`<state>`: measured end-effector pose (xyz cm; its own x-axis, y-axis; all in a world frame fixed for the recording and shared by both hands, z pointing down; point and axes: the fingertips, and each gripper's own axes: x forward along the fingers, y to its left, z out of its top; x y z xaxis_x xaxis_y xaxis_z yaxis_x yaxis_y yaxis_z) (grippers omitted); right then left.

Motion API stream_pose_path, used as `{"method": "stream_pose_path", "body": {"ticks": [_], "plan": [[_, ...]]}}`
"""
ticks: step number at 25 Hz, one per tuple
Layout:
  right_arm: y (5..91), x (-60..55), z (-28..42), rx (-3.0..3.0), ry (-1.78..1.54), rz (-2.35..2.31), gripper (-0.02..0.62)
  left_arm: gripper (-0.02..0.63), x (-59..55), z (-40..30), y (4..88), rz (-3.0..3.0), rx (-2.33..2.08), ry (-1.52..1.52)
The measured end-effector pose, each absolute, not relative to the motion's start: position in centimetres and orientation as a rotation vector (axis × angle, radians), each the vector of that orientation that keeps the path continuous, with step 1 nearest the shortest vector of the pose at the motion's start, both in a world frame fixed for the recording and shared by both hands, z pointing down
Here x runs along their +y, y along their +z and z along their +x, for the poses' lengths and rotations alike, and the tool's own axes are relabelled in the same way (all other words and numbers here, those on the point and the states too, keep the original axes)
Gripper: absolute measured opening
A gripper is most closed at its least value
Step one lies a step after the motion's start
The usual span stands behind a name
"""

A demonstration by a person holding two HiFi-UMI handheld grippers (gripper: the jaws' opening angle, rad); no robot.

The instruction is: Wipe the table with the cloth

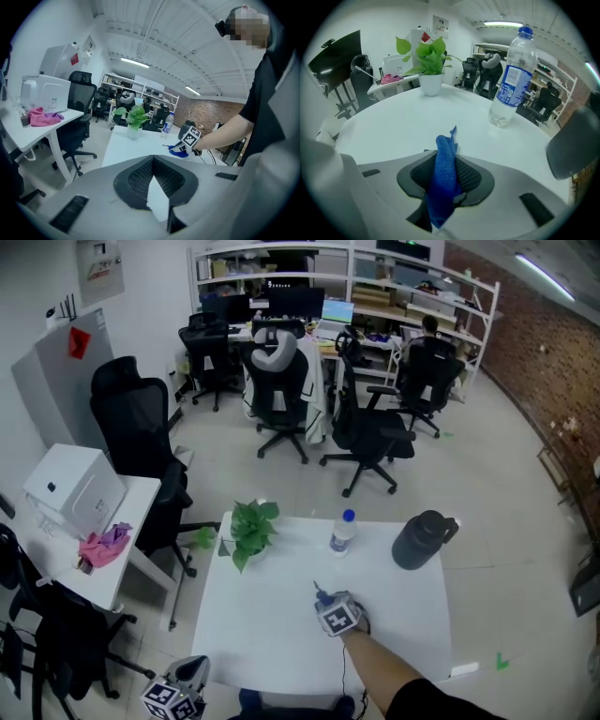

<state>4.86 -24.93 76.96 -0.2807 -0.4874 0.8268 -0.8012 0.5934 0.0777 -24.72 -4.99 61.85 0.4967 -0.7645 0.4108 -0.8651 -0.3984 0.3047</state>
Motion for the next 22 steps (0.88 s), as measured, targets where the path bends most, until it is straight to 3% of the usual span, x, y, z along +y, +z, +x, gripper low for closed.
{"method": "stream_pose_path", "body": {"ticks": [13,18,22], "plan": [[77.2,-23.0,19.2,-1.811,0.615,1.226,0.104,-0.003,-5.8,-22.4,61.8,2.307,-1.286,0.29],[72.0,-22.0,20.0,-2.07,0.758,1.395,0.106,-0.002,-6.0,-21.2,61.2,2.33,-1.269,0.274],[69.2,-18.4,25.3,-2.083,0.728,1.487,0.106,-0.003,-6.7,-20.0,60.3,2.364,-1.256,0.259]]}}
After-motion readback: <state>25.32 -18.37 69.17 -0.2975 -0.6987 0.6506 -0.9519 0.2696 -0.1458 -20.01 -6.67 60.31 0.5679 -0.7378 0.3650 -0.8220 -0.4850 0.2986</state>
